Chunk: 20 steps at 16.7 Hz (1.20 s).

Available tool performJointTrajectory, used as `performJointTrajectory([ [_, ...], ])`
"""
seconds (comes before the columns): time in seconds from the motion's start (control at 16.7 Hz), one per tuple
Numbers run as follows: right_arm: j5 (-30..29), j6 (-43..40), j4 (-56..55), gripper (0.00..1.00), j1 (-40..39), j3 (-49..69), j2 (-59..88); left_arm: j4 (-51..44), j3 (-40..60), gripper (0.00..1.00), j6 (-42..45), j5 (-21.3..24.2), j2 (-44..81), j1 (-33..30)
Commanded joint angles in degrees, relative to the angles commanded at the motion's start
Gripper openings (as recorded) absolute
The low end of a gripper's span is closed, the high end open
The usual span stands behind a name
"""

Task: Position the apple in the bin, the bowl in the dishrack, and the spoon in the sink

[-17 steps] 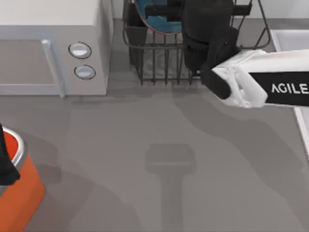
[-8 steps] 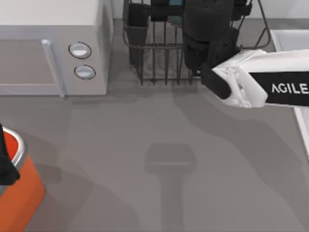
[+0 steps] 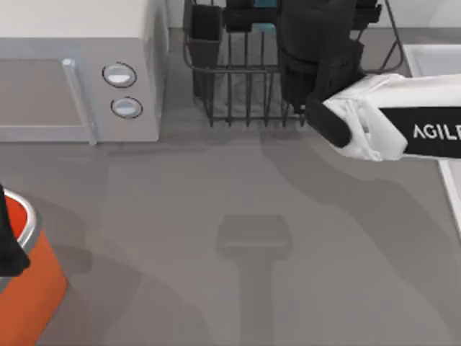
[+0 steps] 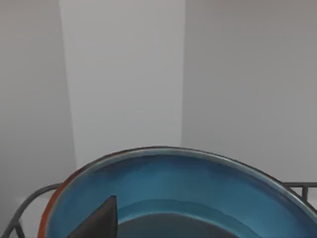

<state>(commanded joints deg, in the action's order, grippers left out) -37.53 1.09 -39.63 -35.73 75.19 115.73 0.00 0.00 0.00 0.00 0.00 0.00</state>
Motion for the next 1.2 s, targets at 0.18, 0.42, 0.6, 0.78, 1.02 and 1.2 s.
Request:
performJointTrajectory([
  [0.18,2.48,0.14,2.24,1.0,2.32,-4.47,-6.37,0.0,0.0,1.0,0.0,0.0,0.0,0.0],
  [0.42,8.08,-0.01,7.99,1.0,7.39,-15.4,-22.93,0.0,0.0,1.0,0.0,0.0,0.0,0.0],
  [0.6,13.41,-0.5,14.13,1.0,12.34,-26.55,-41.28,0.0,0.0,1.0,0.0,0.0,0.0,0.0],
  [0.78,19.23,-1.13,21.06,1.0,17.89,-39.04,-62.66,0.0,0.0,1.0,0.0,0.0,0.0,0.0],
  [1.02,27.03,-1.67,29.88,1.0,25.47,-55.54,-89.06,0.0,0.0,1.0,0.0,0.0,0.0,0.0],
  [1.2,32.2,-1.62,35.04,1.0,30.51,-65.65,-103.37,0.0,0.0,1.0,0.0,0.0,0.0,0.0],
])
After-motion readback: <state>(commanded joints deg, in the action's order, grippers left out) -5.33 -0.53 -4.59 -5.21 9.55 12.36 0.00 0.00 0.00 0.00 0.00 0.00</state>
